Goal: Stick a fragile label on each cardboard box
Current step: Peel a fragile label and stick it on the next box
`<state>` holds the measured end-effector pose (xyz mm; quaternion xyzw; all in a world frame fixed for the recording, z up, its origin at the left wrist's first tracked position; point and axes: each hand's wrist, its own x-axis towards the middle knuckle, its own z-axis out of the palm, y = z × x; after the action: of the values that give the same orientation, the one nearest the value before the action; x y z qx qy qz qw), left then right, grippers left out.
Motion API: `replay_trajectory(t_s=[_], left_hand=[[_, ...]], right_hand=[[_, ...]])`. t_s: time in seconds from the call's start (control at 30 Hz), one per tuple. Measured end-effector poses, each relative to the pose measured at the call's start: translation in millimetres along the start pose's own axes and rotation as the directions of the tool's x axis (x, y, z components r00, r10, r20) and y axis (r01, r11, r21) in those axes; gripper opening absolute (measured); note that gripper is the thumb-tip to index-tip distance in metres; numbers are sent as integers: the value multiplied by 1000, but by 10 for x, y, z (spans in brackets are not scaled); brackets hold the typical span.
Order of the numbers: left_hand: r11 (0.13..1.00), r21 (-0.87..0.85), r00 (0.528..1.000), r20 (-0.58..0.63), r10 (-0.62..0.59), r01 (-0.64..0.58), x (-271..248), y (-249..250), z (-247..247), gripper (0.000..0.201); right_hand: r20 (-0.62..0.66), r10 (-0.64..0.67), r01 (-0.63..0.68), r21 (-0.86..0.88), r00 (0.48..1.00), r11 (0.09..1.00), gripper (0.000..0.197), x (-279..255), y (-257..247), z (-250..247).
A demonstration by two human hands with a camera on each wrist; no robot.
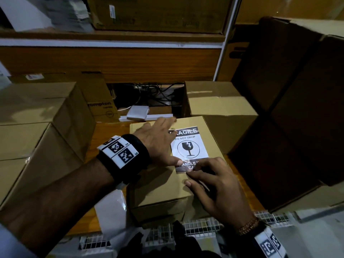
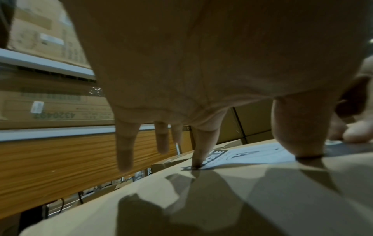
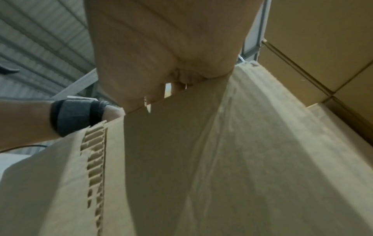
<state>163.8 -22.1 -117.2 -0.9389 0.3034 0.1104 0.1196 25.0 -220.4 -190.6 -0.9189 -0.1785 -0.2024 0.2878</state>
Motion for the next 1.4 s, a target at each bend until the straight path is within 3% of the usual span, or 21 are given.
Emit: replay_trajectory(t_s=[0.23, 0.43, 0.53, 0.63, 0.77, 0.9, 1.03, 1.2, 1.33, 1.4], left_hand=[[995, -100, 997, 78, 27, -19, 40, -92, 39, 131], [998, -66, 993, 121, -13, 21, 36, -80, -3, 137], [994, -88, 992, 114, -58, 68, 17, -48, -20, 145], [991, -104, 990, 120, -76, 89, 5, 2, -73, 138], [985, -118, 984, 144, -106, 123, -23, 126, -205, 125], [980, -102, 979, 131, -158, 172, -6, 314, -269, 107], [971, -109, 972, 123, -199, 213, -1, 383, -218, 108], [955, -136, 955, 174, -238, 263, -14, 414, -269, 113], [943, -158, 948, 174, -265, 293, -25, 415, -255, 114], [942, -155, 946, 177, -270, 298, -36, 409, -243, 117]], right_hand=[[-132, 45, -53, -56, 990, 997, 16, -60, 73, -36], [-73, 26, -30, -52, 997, 998, 13, -75, 157, -210], [-169, 113, -109, 30, 979, 994, 8, -27, 245, -392], [-213, 268, -243, 137, 940, 960, 16, 55, 357, -658], [-80, 281, -268, 140, 957, 953, 16, 279, 506, -865], [158, 66, -82, 93, 985, 992, 16, 622, 694, -710], [409, -103, 136, -51, 906, 989, 49, 768, 773, -476], [441, -98, 138, -59, 892, 989, 63, 776, 836, -412], [562, -91, 165, -82, 822, 983, 100, 801, 876, -474], [602, -93, 177, -81, 793, 981, 106, 825, 872, -500]])
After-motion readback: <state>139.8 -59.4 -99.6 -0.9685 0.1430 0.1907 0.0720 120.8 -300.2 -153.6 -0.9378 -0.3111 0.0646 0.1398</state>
